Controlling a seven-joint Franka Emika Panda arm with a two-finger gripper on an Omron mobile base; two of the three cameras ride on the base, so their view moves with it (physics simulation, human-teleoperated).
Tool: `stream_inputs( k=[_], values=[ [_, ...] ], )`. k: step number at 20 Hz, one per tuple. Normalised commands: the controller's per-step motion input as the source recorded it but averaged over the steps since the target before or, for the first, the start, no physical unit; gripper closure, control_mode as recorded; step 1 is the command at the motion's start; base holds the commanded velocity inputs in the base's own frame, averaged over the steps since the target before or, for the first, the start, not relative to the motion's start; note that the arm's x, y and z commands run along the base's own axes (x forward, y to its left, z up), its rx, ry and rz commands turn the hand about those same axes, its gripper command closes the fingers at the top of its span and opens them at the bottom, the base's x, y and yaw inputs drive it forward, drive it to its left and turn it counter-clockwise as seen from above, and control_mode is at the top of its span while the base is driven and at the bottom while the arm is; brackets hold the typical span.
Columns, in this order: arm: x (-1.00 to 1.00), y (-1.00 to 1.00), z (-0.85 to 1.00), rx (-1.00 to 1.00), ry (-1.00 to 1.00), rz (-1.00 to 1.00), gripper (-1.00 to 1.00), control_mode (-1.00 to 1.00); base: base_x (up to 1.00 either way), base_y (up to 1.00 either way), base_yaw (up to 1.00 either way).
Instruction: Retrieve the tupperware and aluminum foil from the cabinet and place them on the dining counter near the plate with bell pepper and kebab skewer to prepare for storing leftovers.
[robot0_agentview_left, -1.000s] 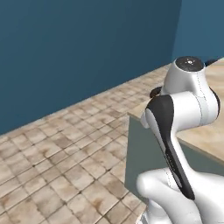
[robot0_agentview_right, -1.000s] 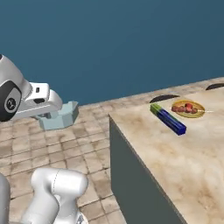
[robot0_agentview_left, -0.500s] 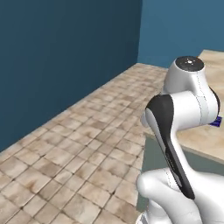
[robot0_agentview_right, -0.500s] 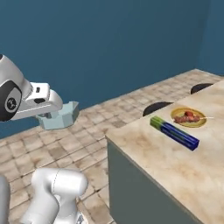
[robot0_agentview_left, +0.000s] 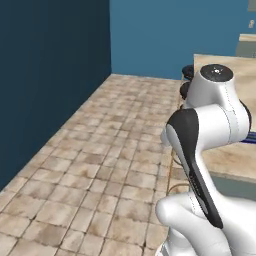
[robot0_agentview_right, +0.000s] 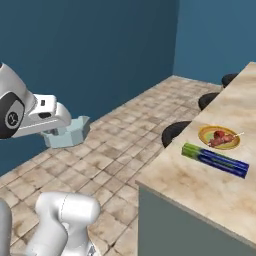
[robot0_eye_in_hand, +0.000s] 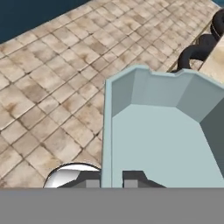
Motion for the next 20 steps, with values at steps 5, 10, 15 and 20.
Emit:
stream_inputs(
  k=[5, 10, 15, 20],
  values=[
    [0.00, 0.00, 0.00, 0.00, 0.00, 0.00, 1.00, 1.00, 0.87, 0.90, -0.56],
    [0.00, 0.00, 0.00, 0.00, 0.00, 0.00, 1.00, 1.00, 0.79, 0.79, -0.62],
    [0.00, 0.00, 0.00, 0.00, 0.00, 0.00, 1.00, 1.00, 0.77, 0.64, -0.63],
    [0.00, 0.00, 0.00, 0.00, 0.00, 0.00, 1.00, 1.00, 0.71, 0.51, -0.65]
  ],
)
